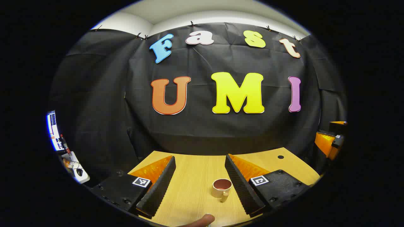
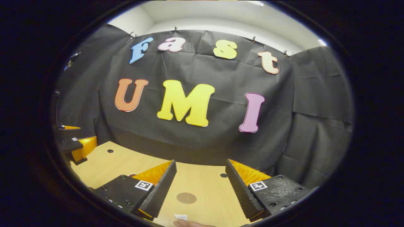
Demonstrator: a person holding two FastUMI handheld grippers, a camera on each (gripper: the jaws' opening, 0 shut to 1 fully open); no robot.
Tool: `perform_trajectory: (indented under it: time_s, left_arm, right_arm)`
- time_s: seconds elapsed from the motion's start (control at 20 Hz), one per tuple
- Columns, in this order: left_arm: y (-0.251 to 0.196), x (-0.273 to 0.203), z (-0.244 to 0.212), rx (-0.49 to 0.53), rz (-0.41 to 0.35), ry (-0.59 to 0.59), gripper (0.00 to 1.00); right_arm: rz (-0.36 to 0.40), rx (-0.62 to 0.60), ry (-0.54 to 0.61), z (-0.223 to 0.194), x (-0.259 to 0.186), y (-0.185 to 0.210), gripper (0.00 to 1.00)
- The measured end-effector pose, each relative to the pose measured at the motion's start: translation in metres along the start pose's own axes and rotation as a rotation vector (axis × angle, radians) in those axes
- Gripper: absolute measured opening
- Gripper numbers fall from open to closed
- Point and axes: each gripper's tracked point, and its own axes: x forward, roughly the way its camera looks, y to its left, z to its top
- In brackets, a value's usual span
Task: Put the toothbrush and toothpaste on the desktop into the cup, then pick up the cup and place it on the coaster on the desktop.
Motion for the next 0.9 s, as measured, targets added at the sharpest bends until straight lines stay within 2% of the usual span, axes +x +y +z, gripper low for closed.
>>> perform_trajectory:
  time_s: [0.4, 0.45, 0.5, 0.9]
  left_arm:
    - [0.003, -0.016, 0.013, 0.028, 0.025, -0.043, 0.99]
    - [0.005, -0.017, 0.011, 0.023, 0.032, -0.037, 0.95]
    - [0.003, -0.018, 0.009, 0.013, 0.032, -0.028, 0.99]
    - [-0.004, -0.018, 0.003, 0.006, 0.042, -0.024, 0.99]
  right_arm:
    - [0.044, -0.016, 0.006, -0.004, 0.0, -0.008, 0.95]
    - [0.049, -0.016, 0.012, -0.006, -0.001, -0.008, 0.95]
    - [0.056, -0.012, 0.018, -0.006, -0.001, -0.008, 0.95]
    - [0.071, -0.032, 0.012, -0.009, -0.001, -0.016, 0.98]
